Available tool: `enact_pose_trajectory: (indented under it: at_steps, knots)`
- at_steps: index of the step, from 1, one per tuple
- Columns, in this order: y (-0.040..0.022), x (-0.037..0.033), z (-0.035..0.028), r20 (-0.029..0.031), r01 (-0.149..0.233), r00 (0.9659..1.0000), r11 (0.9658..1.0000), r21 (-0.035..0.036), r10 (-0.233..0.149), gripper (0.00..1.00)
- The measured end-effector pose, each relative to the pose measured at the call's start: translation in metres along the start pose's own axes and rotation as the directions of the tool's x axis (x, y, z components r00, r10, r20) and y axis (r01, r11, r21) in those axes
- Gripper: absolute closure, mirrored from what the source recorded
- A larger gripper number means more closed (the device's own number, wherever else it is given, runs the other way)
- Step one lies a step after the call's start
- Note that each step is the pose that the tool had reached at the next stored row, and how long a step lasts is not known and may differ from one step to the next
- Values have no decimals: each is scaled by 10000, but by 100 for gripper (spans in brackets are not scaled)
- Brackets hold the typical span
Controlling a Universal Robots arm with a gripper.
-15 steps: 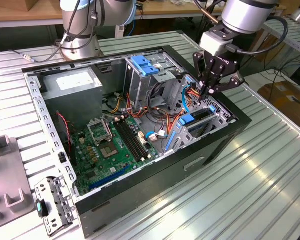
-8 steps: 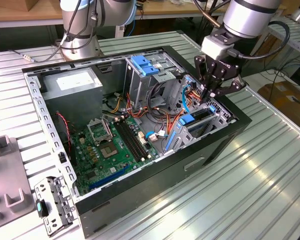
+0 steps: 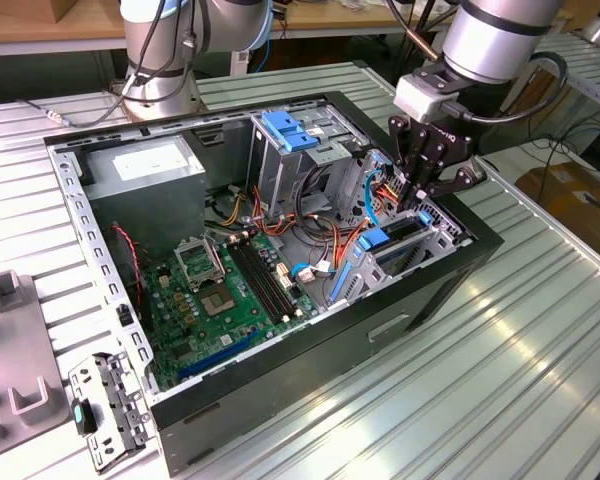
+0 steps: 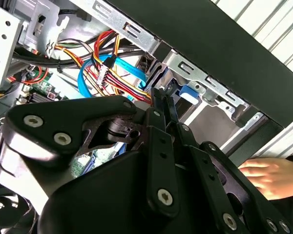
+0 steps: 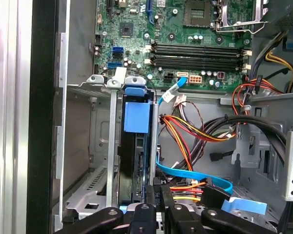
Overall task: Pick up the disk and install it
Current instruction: 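Insert the first disk wire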
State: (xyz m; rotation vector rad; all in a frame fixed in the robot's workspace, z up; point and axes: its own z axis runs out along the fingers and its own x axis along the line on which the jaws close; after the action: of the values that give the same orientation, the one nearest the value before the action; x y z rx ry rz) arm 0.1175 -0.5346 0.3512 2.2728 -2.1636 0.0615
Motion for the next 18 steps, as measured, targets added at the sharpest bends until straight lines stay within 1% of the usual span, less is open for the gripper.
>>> enact_pose_trajectory:
  at_steps: [5,8,13,16,18]
  knots:
    - [1,0,1,2,0,10000,10000,0,0,84]
    - [13,0,0,1,0,10000,10000,1,0,84]
    - [16,25,4,4,-30,10000,10000,0,30,84]
    - [16,28,14,-5,-257,9997,9997,-7,257,84]
    - [27,28,16,9,-372,9993,9993,-10,372,84]
